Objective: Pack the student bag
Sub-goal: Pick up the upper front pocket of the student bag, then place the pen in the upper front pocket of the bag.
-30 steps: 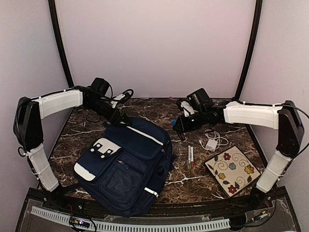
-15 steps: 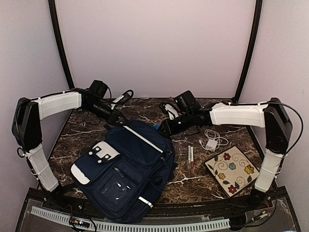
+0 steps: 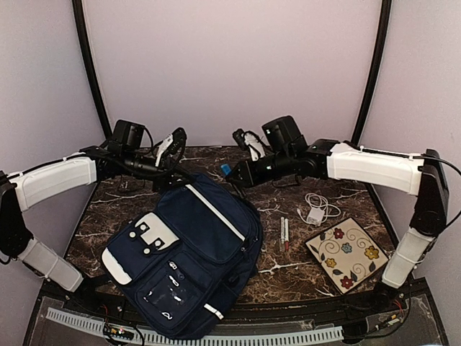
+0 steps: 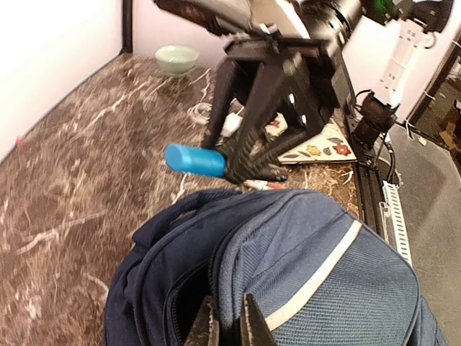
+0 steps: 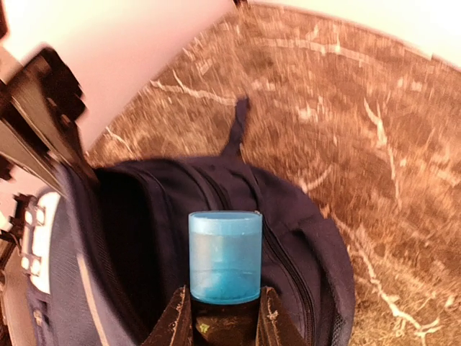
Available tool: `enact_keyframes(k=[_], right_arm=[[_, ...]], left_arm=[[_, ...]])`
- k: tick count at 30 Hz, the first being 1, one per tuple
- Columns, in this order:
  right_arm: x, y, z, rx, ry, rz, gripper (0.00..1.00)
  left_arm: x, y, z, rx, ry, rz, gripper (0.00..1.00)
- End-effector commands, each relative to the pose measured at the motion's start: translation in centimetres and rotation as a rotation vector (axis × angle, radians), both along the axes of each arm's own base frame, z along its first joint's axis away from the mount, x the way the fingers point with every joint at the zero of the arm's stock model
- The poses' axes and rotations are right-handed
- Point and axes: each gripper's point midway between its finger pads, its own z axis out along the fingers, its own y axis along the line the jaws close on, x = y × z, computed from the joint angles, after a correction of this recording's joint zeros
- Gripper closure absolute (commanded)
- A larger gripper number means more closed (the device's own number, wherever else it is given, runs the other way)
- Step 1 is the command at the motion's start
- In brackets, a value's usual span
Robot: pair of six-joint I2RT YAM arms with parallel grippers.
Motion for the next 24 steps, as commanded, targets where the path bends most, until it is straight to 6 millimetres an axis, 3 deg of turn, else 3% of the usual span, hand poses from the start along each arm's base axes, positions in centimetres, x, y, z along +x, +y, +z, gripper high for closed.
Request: enact_keyframes(k=[1, 4, 6, 13, 20, 24], right_arm=[[-0.3, 0.2, 9.5, 0.2, -0.155, 0.005, 1.0], [-1.3, 1.1, 11.2, 0.294, -0.161, 0.067, 1.0], [-2.1, 1.7, 11.2, 0.348, -0.134, 0.107, 1.0], [-2.4, 3.0, 6.7, 0.293, -0.093, 0.156, 1.0], [-1.0, 4.7, 5.1, 0.252, -0.106, 0.186, 1.0], [-3.1, 5.7, 3.9, 0.277, -0.03, 0.296, 1.0]], left_arm=[[-2.1, -0.9, 6.7, -0.153, -0.275, -0.133, 1.0], [-2.4, -0.8, 7.1, -0.155, -0.299, -0.133, 1.0], [-2.6, -0.7, 7.2, -0.161, -0.303, -0.142, 1.0], [-3.7, -0.8, 7.7, -0.188, -0.309, -0.186, 1.0], [-4.0, -0.8, 7.5, -0.187, -0.313, -0.19, 1.0], [-3.3, -0.7, 7.3, -0.177, -0.322, -0.153, 1.0]])
